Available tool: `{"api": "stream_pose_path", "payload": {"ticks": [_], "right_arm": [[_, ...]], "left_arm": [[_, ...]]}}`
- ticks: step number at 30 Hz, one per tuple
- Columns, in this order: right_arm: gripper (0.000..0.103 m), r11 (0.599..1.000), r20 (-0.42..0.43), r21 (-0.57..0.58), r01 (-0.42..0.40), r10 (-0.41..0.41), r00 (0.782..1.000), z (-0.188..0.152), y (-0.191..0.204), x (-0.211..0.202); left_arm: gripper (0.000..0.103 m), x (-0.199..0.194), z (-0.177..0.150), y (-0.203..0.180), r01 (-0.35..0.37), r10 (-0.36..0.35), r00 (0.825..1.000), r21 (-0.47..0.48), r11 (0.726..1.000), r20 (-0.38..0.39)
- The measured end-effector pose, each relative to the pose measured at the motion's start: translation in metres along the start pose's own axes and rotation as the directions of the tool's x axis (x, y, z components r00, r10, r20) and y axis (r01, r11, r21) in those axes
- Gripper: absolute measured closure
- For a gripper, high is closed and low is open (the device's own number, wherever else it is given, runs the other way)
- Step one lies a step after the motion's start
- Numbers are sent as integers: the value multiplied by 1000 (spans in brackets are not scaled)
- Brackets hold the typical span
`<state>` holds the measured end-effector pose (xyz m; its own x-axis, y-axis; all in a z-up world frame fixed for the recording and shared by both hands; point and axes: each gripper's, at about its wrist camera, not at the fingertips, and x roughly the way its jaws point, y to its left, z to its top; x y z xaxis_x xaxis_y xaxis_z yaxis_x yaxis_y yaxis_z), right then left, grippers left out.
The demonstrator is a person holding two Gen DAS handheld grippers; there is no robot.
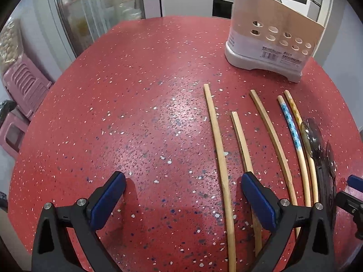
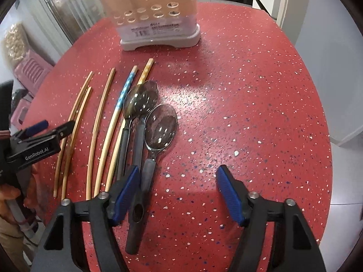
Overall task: Organize utensils
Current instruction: 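Move both open tools back over the remaining utensils, then grasp a clear spoon with the right tool while the left tool grasps a wooden chopstick, then lift the spoon and chopstick and carry them over the holder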
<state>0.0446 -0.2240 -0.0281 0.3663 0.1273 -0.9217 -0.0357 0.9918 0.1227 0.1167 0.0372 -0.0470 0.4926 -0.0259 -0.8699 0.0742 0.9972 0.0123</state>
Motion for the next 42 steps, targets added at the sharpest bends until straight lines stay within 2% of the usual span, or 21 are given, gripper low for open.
{"api": "stream_pose_path", "payload": {"ticks": [4, 8, 11, 12, 14, 15, 16, 17, 18, 19, 23, 28, 33, 36, 42], "right_arm": [[51, 997, 1, -22, 68, -68, 998, 3, 7, 4], [55, 993, -18, -56, 104, -105, 994, 7, 13, 7], [57, 992, -36, -74, 105, -107, 994, 9, 14, 8], [58, 992, -43, -77, 103, -106, 993, 9, 13, 8], [76, 992, -52, -90, 93, -98, 994, 11, 11, 7], [90, 992, -58, -95, 79, -85, 995, 12, 10, 8], [90, 992, -61, -98, 78, -84, 995, 13, 11, 8], [90, 993, -63, -99, 69, -76, 995, 14, 10, 9], [90, 993, -62, -99, 58, -65, 996, 14, 8, 8], [90, 995, -58, -96, 41, -47, 997, 13, 7, 7], [91, 997, -47, -43, -59, 57, 997, 10, -5, 4], [91, 992, 2, -30, -126, 126, 992, 9, -11, -8], [91, 980, 78, -35, -194, 196, 977, 15, -16, -32], [90, 972, 124, -40, -231, 234, 964, 22, -17, -47], [90, 962, 200, -40, -270, 272, 941, 46, -19, -74]], "left_arm": [[0, -3, 0, -9, 18, -18, 1000, 23, 1000, 4], [0, -6, 2, -16, 34, -34, 999, 52, 998, 4], [11, -10, 2, -26, 54, -54, 999, 83, 995, -6], [16, -10, 4, -31, 59, -59, 998, 93, 994, -11], [24, -14, 3, -37, 82, -80, 997, 119, 990, -24], [31, -16, 3, -40, 95, -92, 995, 134, 986, -29], [43, -18, 3, -42, 111, -107, 994, 146, 983, -32], [49, -19, 2, -46, 125, -121, 992, 165, 978, -34], [69, -20, 2, -49, 134, -130, 991, 178, 975, -36], [72, -22, 0, -52, 133, -128, 991, 186, 973, -34], [72, -28, -8, -48, 185, -185, 983, 148, 971, -15], [72, -41, -17, -28, 214, -217, 975, 70, 974, 39], [72, -64, -13, -11, 242, -242, 963, 16, 970, 122], [72, -80, 1, -6, 253, -250, 953, 3, 967, 171], [72, -118, 29, -5, 291, -276, 919, -12, 957, 282]]}}
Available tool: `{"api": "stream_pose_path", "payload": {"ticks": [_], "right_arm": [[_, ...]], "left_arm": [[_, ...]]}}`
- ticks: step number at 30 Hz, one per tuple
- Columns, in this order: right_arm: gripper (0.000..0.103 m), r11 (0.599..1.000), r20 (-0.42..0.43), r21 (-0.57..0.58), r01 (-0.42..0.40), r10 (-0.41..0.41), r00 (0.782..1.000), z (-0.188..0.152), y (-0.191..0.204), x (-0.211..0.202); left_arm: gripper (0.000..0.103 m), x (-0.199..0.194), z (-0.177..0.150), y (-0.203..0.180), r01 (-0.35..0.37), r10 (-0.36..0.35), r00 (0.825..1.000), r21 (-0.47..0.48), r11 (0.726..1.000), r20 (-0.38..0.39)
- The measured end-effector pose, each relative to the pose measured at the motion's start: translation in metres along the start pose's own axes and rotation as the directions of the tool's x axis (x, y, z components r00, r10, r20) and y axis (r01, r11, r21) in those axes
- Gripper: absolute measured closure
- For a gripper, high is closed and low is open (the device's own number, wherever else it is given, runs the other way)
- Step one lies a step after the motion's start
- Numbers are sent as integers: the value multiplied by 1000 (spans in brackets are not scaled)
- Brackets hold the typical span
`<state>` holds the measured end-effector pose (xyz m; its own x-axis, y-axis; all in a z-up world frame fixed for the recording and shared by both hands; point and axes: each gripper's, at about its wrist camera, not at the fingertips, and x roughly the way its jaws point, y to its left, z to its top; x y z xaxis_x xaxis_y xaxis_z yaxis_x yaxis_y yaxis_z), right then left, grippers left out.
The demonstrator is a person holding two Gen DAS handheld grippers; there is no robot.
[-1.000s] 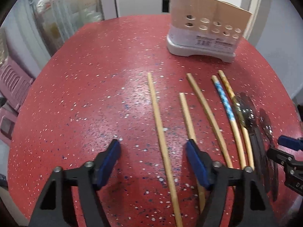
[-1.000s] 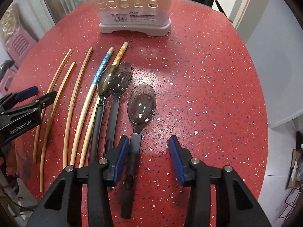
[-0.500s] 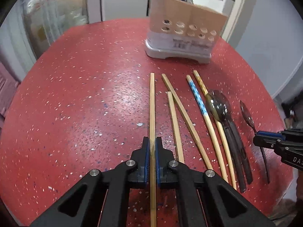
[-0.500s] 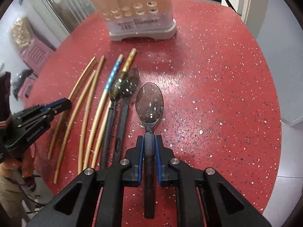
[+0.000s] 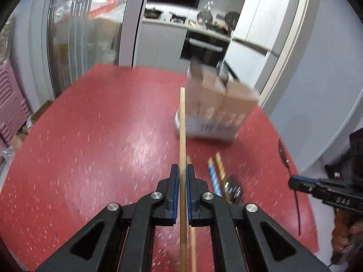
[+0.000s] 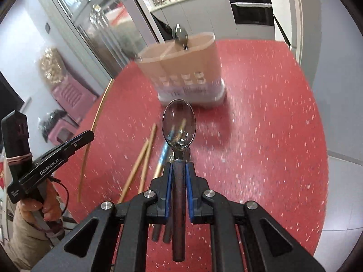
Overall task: Organize utensils
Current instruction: 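Lift the spoon and chopstick and carry them over the holder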
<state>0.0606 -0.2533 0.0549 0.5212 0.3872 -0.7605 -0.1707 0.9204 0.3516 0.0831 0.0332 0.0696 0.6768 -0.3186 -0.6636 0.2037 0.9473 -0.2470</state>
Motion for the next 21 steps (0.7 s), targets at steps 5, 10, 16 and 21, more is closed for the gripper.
{"api": "stream_pose_path", "payload": {"ticks": [5, 10, 16, 21], "right_arm": [[91, 1000, 55, -19, -11, 12, 998, 21, 0, -14], [90, 999, 99, -30, -11, 14, 995, 51, -4, -17], [90, 999, 156, -41, -11, 17, 988, 92, -12, -16], [91, 998, 213, -61, -24, 36, 976, 126, -11, -11]], "left_arm": [[72, -8, 38, -14, 44, -43, 996, -1, 999, 73], [72, 2, 78, -34, 66, -67, 989, 14, 998, 134], [72, 22, 123, -50, 83, -83, 975, 8, 997, 206], [72, 44, 157, -54, 76, -68, 959, -18, 997, 274]]}}
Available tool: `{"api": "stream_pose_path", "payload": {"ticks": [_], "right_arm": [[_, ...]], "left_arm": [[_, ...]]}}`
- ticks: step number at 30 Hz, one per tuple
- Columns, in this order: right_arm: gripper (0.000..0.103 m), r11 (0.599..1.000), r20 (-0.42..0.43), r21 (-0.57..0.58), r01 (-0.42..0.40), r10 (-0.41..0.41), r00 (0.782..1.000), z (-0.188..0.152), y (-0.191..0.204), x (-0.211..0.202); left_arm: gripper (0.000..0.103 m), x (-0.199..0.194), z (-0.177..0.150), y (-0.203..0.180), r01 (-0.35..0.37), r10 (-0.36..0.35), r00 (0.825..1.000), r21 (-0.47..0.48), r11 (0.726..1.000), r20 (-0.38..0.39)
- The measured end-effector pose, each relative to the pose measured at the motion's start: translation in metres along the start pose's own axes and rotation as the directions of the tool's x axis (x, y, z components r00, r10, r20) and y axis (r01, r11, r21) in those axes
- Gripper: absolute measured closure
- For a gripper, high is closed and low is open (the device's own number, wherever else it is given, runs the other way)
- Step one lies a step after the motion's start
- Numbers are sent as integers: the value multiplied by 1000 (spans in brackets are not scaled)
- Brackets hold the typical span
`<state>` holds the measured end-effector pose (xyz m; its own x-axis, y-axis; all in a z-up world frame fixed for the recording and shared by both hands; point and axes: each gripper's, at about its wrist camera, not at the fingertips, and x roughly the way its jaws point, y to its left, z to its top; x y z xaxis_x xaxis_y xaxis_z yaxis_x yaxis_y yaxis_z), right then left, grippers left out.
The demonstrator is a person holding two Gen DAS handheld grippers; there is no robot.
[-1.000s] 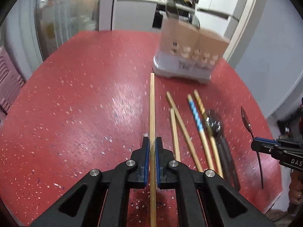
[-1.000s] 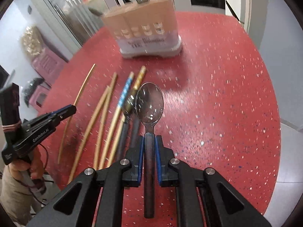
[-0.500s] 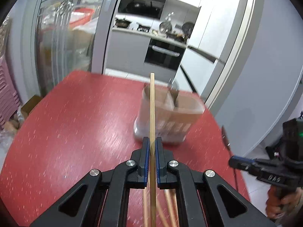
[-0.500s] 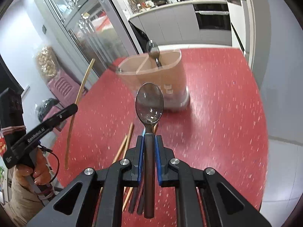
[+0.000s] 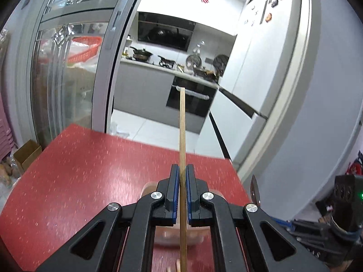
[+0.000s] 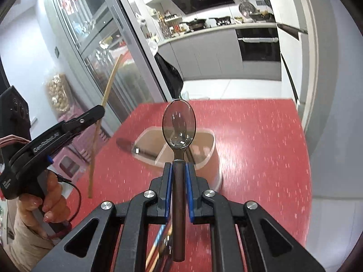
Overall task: Organize utensils
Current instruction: 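Lift the spoon and chopstick and carry them over the holder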
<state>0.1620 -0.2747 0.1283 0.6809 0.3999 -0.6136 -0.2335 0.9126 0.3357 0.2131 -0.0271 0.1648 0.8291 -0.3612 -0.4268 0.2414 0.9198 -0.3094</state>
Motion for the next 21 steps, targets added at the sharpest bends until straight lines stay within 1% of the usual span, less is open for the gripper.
{"api": "stream_pose_path", "payload": {"ticks": [4, 8, 12, 17, 21], "right_arm": [[91, 1000, 40, -19, -11, 12, 999, 19, -1, 16], [91, 999, 86, -39, -18, 21, 996, 35, -5, 34], [91, 998, 130, -55, -24, 32, 991, 47, -8, 50], [91, 996, 182, -90, -1, 18, 983, 49, -10, 74], [91, 992, 197, -125, 26, -1, 980, 40, -7, 91]], "left_arm": [[72, 24, 9, -1, -22, 23, 998, -1, 1000, 54], [72, 48, 12, 3, -40, 41, 996, -12, 999, 76], [72, 68, 10, 5, -82, 83, 991, -11, 997, 106], [72, 80, 0, 11, -136, 137, 978, -21, 991, 157], [72, 87, -12, 8, -179, 171, 969, 26, 984, 178]]}}
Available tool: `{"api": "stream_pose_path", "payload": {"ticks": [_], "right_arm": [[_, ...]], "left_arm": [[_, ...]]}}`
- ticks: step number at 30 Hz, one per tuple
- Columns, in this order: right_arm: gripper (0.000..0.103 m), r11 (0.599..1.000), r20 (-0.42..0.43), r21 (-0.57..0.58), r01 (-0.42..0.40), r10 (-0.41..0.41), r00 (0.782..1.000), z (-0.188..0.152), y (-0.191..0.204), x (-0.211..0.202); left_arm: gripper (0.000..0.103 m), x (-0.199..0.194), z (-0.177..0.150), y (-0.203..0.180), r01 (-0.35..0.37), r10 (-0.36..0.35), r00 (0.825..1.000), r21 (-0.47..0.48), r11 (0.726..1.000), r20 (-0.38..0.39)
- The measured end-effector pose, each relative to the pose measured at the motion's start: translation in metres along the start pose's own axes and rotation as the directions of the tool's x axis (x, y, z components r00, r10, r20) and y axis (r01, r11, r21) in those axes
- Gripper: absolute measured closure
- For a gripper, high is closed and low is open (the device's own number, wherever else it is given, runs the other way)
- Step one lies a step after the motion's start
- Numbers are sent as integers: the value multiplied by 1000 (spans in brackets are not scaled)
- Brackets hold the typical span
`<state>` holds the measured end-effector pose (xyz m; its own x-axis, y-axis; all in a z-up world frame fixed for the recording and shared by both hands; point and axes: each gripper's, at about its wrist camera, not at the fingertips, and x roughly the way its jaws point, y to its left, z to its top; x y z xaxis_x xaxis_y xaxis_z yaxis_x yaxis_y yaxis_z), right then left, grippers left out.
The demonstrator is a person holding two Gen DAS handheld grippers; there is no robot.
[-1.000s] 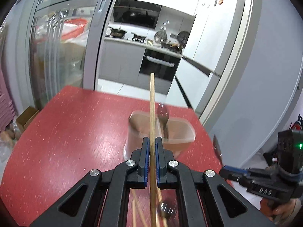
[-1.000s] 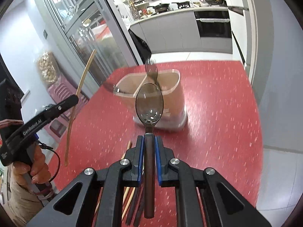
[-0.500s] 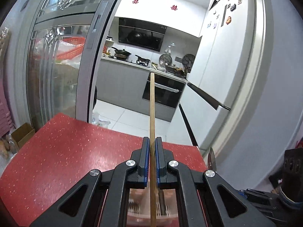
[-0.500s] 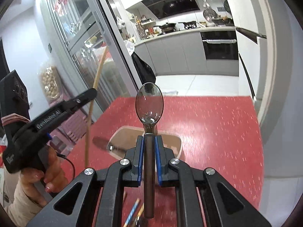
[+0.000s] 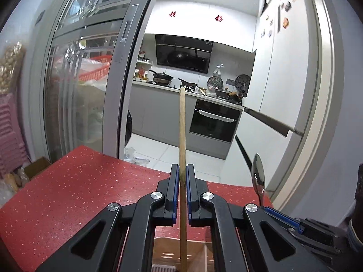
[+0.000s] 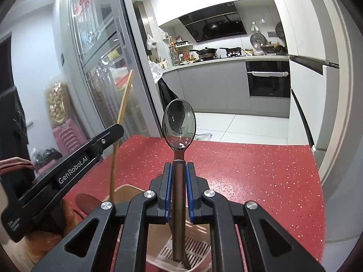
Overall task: Organize utensils
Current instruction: 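Lift the spoon and chopstick and carry them over the holder, then drop the spoon and chopstick into the holder by opening both tools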
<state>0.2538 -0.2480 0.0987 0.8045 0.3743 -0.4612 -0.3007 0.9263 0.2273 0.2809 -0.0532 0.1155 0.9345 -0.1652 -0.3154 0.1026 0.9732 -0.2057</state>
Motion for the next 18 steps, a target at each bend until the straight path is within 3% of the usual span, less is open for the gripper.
{"api": "stream_pose_path", "payload": {"ticks": [18], "right_arm": [[90, 994, -29, -97, 44, -47, 998, -36, 5, 7]], "left_arm": [[72, -6, -40, -12, -58, 68, 995, 141, 988, -67]]}}
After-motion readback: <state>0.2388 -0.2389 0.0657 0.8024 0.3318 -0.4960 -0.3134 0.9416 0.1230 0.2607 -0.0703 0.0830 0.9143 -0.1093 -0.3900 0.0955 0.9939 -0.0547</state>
